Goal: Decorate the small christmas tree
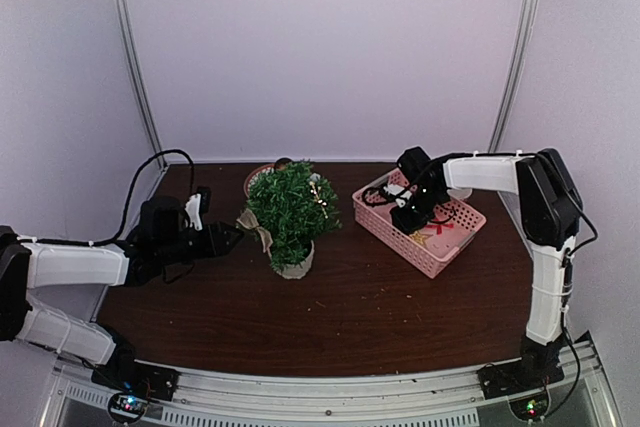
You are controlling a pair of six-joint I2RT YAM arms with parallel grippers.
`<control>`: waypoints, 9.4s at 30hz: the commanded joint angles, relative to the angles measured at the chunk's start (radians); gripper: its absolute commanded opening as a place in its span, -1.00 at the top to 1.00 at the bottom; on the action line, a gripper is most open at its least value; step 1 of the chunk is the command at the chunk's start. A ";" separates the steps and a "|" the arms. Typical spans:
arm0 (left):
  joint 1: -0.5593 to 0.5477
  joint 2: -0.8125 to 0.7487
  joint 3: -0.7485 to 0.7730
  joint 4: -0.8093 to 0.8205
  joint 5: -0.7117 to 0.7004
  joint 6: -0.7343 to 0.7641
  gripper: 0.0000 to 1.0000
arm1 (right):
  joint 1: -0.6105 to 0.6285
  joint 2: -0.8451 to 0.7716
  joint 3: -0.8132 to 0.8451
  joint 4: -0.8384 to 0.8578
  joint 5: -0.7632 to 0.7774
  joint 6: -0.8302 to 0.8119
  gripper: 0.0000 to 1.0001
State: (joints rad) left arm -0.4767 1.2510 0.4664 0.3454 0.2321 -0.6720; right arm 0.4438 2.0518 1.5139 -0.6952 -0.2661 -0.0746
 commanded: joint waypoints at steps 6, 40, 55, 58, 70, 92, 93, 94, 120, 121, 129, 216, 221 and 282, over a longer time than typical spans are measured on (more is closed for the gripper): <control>0.009 0.002 0.011 0.056 0.004 0.008 0.07 | -0.003 -0.084 -0.096 -0.090 0.063 -0.014 0.63; 0.009 -0.014 -0.009 0.064 -0.005 0.004 0.05 | -0.036 -0.123 -0.235 0.034 0.216 0.230 0.31; 0.009 -0.022 -0.002 0.050 -0.008 0.008 0.05 | -0.060 -0.135 -0.277 0.051 0.230 0.228 0.63; 0.009 -0.029 0.004 0.038 -0.009 0.013 0.05 | -0.059 -0.184 -0.294 0.048 0.214 0.221 0.65; 0.009 -0.070 0.033 -0.020 -0.017 0.026 0.05 | -0.057 -0.378 -0.363 0.083 0.166 0.188 0.74; 0.009 -0.403 0.259 -0.464 -0.091 0.244 -0.03 | 0.057 -0.804 -0.418 0.278 0.086 0.031 0.76; 0.010 -0.410 0.278 -0.479 -0.067 0.261 -0.03 | 0.076 -0.814 -0.414 0.293 0.079 0.018 0.76; 0.009 -0.412 0.297 -0.488 -0.020 0.278 -0.04 | 0.097 -0.825 -0.407 0.304 0.076 0.006 0.76; -0.421 0.001 0.667 -0.189 -0.074 0.211 -0.07 | 0.604 -0.723 -0.236 0.590 0.520 -0.132 0.75; -0.422 0.009 0.667 -0.174 -0.083 0.203 -0.06 | 0.608 -0.717 -0.229 0.591 0.530 -0.128 0.76; -0.437 0.068 0.688 -0.091 -0.123 0.162 0.01 | 0.658 -0.673 -0.195 0.597 0.621 -0.122 0.76; -0.263 0.089 0.696 -0.268 -0.017 0.722 1.00 | 0.469 -0.883 -0.463 0.622 0.235 0.064 -0.64; -0.263 0.098 0.692 -0.272 -0.016 0.723 1.00 | 0.467 -0.887 -0.465 0.621 0.234 0.065 -0.64; -0.262 0.106 0.612 -0.214 -0.058 0.776 1.00 | 0.455 -0.877 -0.462 0.624 0.208 0.068 -0.65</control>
State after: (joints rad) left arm -0.7414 1.3579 1.1175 0.0761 0.1780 0.1036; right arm 0.9070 1.1786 1.0588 -0.0856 -0.0494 -0.0181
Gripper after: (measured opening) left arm 0.012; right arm 0.825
